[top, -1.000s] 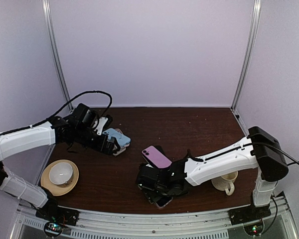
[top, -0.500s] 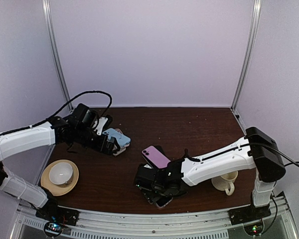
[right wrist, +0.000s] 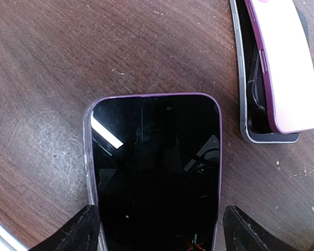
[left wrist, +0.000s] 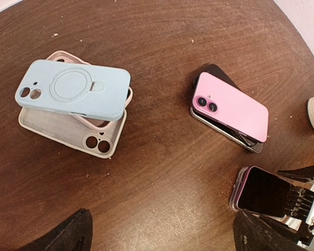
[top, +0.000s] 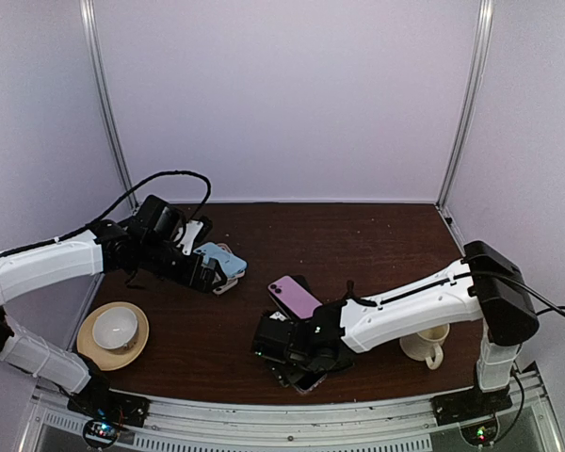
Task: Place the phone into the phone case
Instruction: Place the phone on the phone case.
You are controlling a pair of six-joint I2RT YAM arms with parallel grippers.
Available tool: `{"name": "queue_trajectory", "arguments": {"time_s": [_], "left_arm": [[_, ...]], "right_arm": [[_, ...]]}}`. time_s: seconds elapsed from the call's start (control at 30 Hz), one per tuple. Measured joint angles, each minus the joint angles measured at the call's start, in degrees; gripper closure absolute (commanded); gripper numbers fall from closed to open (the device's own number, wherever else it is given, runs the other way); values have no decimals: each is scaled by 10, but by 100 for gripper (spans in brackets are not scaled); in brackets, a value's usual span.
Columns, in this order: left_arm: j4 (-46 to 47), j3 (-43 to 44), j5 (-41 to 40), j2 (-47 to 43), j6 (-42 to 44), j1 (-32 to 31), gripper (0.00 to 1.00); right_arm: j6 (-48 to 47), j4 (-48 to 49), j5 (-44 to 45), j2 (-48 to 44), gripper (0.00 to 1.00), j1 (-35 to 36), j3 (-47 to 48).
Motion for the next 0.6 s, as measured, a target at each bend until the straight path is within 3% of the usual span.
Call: {"name": "queue_trajectory", "arguments": {"time_s": [0.2,0.37,0.6], "left_arm": [[0,0,0,0,0,0,2],[1,0,0,-4,1,0,2],[2,-1,0,-5,4,0,3]], "right_arm": [[-17,-36,0,-1,22,7,33],[-16,-50,-9,-42,47,6,17],[7,-54,-64,-92,66,-25,-37]]}}
